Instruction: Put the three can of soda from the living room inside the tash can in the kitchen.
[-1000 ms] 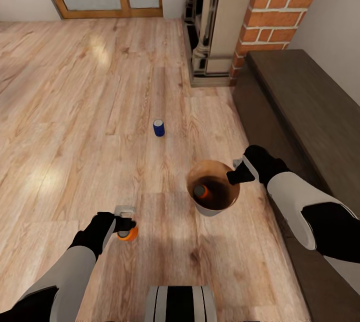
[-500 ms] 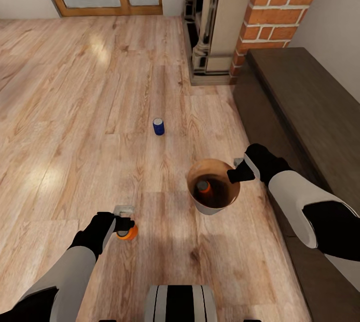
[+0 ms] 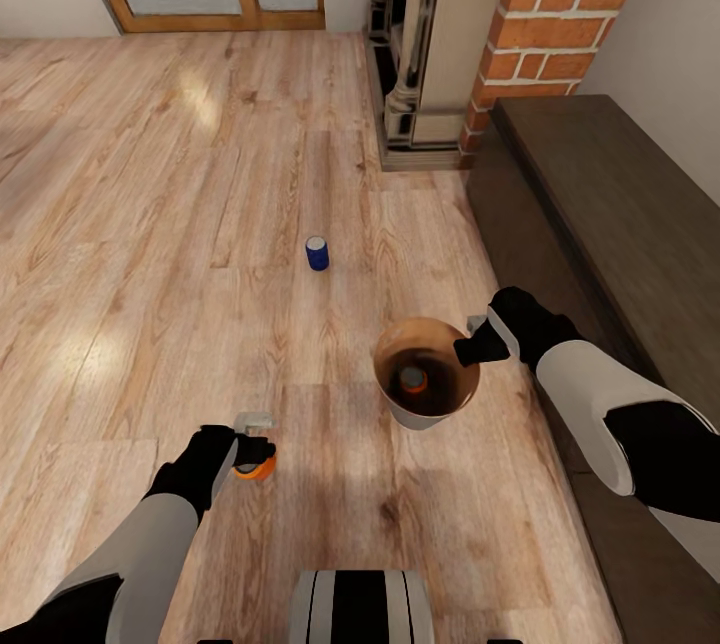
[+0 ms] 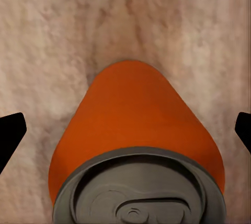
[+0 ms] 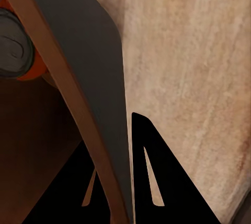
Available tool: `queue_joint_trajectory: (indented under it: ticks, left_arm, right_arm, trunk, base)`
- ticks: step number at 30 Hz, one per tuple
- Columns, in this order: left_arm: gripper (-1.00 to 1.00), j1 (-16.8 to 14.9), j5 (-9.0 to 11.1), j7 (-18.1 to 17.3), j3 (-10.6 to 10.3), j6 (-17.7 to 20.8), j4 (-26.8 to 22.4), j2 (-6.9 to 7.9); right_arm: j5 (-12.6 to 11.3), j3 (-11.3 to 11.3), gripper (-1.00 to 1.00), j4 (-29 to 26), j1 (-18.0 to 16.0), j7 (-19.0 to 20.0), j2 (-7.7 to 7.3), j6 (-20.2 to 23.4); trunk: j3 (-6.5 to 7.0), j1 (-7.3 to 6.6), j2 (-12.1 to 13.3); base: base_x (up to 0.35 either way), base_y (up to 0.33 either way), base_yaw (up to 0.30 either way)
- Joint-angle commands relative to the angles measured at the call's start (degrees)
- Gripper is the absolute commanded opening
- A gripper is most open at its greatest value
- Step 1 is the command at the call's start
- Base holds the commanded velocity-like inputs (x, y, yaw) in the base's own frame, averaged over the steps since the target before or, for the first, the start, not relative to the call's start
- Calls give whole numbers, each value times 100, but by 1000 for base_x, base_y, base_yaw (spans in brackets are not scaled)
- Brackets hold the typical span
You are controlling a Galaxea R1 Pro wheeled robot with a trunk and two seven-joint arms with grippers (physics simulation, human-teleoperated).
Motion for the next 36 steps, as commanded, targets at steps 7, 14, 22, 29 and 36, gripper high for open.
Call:
queue_joint_trajectory:
  ticks: [7, 14, 22, 29, 36]
  left_arm:
    - [-100, 4, -6, 1, -2, 36, 16, -15]
    - [-100, 14, -6, 5, -7, 40, 11, -21]
    - [-100, 3, 0, 1, -10, 72, -5, -29]
    - [-100, -3, 2, 1, -12, 180, -17, -41]
    - [-100, -6, 3, 1, -12, 196, -13, -47]
  right_arm:
    - [171, -106, -100, -32, 173, 9, 205, 0]
    - [172, -106, -100, -24, 173, 9, 209, 0]
    - [175, -106, -100, -18, 173, 9, 217, 0]
    - [171, -106, -100, -17, 173, 9, 242, 0]
    - [174, -106, -100, -11, 178, 9, 266, 0]
  trunk:
    - [-2, 26, 2]
    - [-2, 26, 2]
    - [108, 13, 8]
    - [264, -5, 18]
    - [419, -23, 27]
  base:
    - [0, 0, 0]
    - [0, 0, 0]
    - [0, 0, 0]
    - [0, 0, 0]
    - [0, 0, 0]
